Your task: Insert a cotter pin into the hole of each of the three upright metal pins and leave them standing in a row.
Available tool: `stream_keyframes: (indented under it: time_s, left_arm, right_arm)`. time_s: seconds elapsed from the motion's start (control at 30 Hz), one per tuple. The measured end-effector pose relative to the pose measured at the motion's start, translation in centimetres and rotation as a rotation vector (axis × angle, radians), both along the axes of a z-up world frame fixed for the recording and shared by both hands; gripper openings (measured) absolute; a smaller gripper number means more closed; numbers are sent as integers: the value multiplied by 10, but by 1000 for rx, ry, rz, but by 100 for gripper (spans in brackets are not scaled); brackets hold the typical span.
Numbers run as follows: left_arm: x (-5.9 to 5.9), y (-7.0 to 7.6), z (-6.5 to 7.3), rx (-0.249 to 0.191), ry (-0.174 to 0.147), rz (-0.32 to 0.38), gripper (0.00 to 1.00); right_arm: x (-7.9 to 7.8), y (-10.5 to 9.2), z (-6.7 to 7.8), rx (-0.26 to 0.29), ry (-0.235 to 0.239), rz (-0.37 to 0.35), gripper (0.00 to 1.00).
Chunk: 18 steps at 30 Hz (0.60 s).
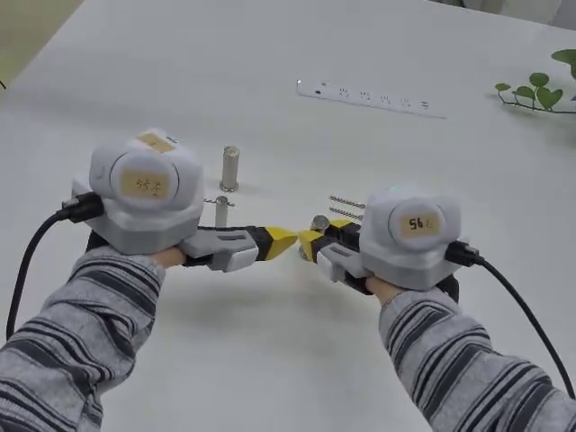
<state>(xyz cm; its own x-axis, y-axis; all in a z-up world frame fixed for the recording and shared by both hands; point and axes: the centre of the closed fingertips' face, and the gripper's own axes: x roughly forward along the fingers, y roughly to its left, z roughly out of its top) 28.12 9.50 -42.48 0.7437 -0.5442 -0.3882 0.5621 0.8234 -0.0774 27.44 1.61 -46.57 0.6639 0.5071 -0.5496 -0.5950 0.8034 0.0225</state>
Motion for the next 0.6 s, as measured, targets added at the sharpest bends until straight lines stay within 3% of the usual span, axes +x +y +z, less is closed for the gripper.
stream_keyframes:
  time_s: [0.27, 0.5, 0.6]
  left_arm:
    - [-1, -8, 9, -21, -29, -20, 98]
    - [-2, -10, 8, -16, -25, -27, 98]
    - [-4, -10, 6, -2, -6, -25, 98]
  right_arm:
    - [-8, -2, 8, 45, 23, 22, 25]
    - [-20, -12, 13, 50, 42, 67, 29]
    - [-23, -16, 15, 53, 58, 81, 30]
